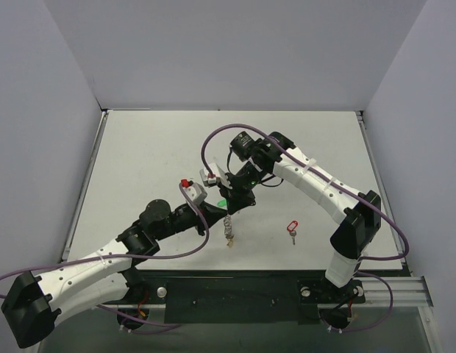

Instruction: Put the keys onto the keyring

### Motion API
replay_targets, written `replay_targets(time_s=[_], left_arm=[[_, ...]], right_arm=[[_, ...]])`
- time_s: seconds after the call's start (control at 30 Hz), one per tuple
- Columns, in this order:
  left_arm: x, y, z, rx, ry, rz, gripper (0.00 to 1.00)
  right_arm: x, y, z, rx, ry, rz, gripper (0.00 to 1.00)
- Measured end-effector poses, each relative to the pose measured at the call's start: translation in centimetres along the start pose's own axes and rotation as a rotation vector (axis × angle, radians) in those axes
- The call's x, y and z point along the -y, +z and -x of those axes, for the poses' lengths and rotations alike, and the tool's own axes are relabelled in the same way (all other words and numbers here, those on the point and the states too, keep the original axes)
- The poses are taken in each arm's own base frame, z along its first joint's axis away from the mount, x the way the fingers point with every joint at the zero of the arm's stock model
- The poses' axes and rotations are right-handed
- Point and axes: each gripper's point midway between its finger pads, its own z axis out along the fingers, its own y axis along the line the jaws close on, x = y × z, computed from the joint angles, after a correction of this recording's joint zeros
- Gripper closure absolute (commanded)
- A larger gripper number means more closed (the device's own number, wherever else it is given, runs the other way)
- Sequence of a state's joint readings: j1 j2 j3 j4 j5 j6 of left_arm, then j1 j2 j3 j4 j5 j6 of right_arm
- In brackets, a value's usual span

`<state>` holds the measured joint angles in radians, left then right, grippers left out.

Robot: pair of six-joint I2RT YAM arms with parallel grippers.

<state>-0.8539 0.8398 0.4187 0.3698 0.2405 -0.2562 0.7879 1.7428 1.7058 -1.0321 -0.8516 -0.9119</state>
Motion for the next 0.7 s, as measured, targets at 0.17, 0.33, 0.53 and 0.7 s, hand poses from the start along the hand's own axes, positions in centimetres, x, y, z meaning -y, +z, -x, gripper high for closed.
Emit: replay_targets(time_s=[0.17, 0.33, 0.53, 0.7], left_arm=[[-0.12, 0.15, -0.25, -0.062, 0.012, 0.009, 1.0], [-0.28, 0.38, -0.01, -0.112, 0.051, 0.011, 1.0], [-0.31, 0.42, 0.23, -0.151, 0.067, 0.008, 1.0], [-0.25, 0.33, 0.36, -0.15, 0.066, 0.007, 0.99]], right_arm=[[0.23, 0.08, -0.25, -0.016, 0.006, -0.014, 0.98], [0.6, -0.12, -0.42, -0.017, 0.042, -0.032, 0.98], [0.67, -0.25, -0.19, 0.007, 0.047, -0.026, 1.0], [0.63, -0.26, -0.12, 0.012, 0.047, -0.023, 1.0]])
